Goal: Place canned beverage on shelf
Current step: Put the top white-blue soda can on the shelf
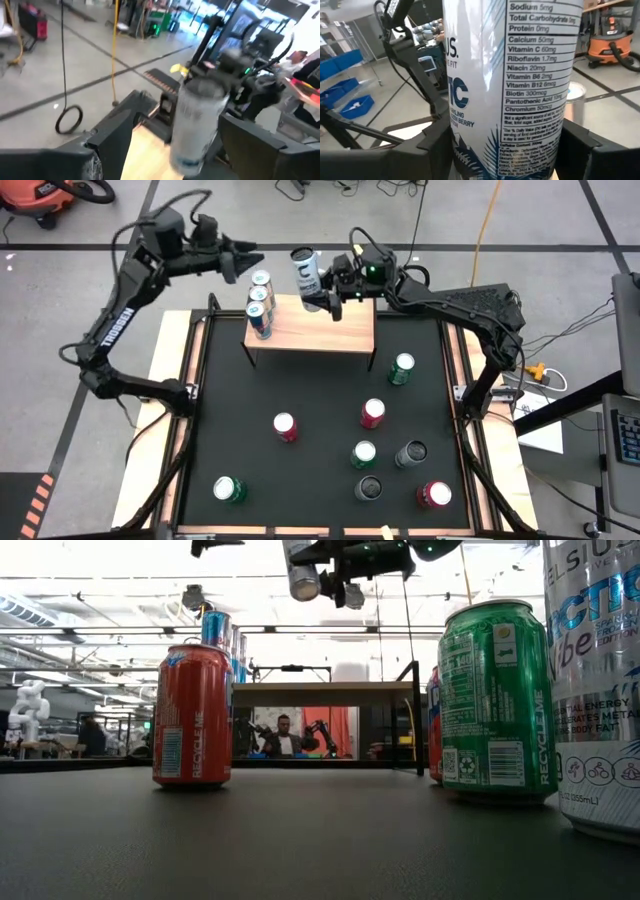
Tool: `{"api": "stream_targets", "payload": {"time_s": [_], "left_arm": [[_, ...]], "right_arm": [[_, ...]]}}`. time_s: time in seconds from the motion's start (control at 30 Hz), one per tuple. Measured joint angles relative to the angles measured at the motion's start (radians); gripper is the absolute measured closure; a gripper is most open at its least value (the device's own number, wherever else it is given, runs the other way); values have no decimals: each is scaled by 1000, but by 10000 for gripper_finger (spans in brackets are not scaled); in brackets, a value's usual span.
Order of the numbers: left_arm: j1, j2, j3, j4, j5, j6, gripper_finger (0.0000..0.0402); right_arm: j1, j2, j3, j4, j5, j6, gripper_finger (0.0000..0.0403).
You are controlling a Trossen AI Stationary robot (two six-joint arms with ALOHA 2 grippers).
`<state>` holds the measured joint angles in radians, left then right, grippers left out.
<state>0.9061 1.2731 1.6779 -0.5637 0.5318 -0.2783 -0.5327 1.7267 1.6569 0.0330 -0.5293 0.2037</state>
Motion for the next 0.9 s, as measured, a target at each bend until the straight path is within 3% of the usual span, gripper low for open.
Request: {"api": "stream_targets", "payload": {"time_s": [0.13, 0.23, 0.47, 0.6, 0.73, 0.9], "left_arm": [[34, 44, 146, -28, 51, -42, 120], [65, 103, 262, -103, 173, -83, 123], [54, 249, 486, -317, 301, 34, 123], [35, 318, 561, -443, 304, 169, 122], [-10, 341, 570, -459, 303, 263, 109], [-107, 338, 571, -461, 138, 391, 82]], "right_arm": [[25, 0, 0, 0, 0, 2, 165], [41, 0, 0, -11, 0, 2, 165], [74, 0, 1, -55, 0, 1, 165], [84, 0, 1, -92, 0, -5, 165], [90, 0, 1, -111, 0, -6, 165], [90, 0, 1, -151, 0, -7, 165]]}}
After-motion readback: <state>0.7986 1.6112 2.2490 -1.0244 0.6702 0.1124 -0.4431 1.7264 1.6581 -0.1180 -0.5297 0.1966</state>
